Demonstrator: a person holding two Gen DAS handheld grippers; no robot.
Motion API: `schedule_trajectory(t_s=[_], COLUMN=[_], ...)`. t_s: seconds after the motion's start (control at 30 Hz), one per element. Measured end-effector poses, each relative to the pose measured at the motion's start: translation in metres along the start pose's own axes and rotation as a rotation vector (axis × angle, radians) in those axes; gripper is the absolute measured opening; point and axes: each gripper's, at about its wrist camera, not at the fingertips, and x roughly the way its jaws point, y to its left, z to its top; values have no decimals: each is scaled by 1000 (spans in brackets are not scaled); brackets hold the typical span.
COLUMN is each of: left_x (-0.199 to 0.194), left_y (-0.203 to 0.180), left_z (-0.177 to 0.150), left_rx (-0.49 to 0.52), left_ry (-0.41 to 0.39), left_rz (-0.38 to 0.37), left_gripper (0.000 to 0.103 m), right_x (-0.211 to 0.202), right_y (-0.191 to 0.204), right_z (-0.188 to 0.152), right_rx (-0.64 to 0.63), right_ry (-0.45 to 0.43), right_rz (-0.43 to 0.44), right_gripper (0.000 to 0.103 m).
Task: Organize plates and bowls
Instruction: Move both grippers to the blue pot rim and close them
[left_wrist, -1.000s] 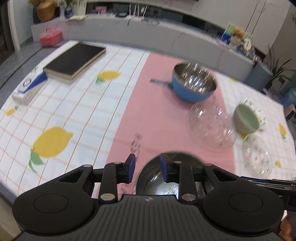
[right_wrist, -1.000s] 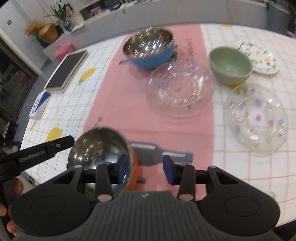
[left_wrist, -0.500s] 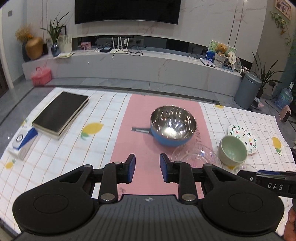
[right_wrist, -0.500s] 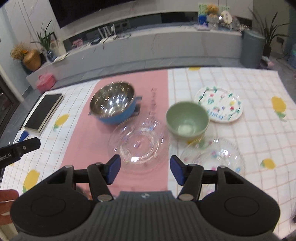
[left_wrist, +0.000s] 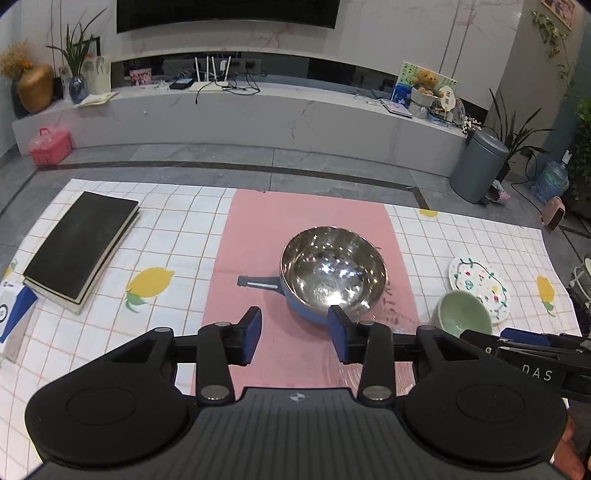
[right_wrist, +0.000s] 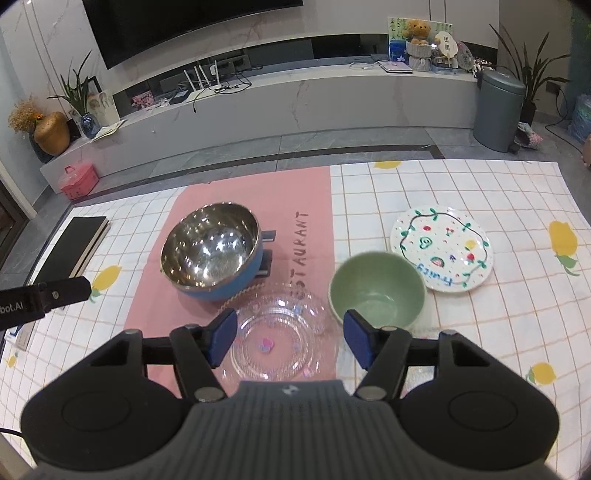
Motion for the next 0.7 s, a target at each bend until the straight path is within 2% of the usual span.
schedule_trajectory(t_s=[0.3, 0.6, 0.7], left_x=[51, 91, 103], left_y=[10, 16, 17], left_z=[16, 28, 29], left_rx=[-50, -93, -104], left_ry=[47, 127, 144], left_rz=[12, -28, -20], left_gripper=[56, 57, 57], right_x=[45, 92, 103], right_y=[5, 2, 2], right_z=[28, 45, 49], right_rx=[40, 81, 92], right_ry=[42, 107, 123], right_rz=[-14, -28, -15], right_gripper=[65, 65, 65])
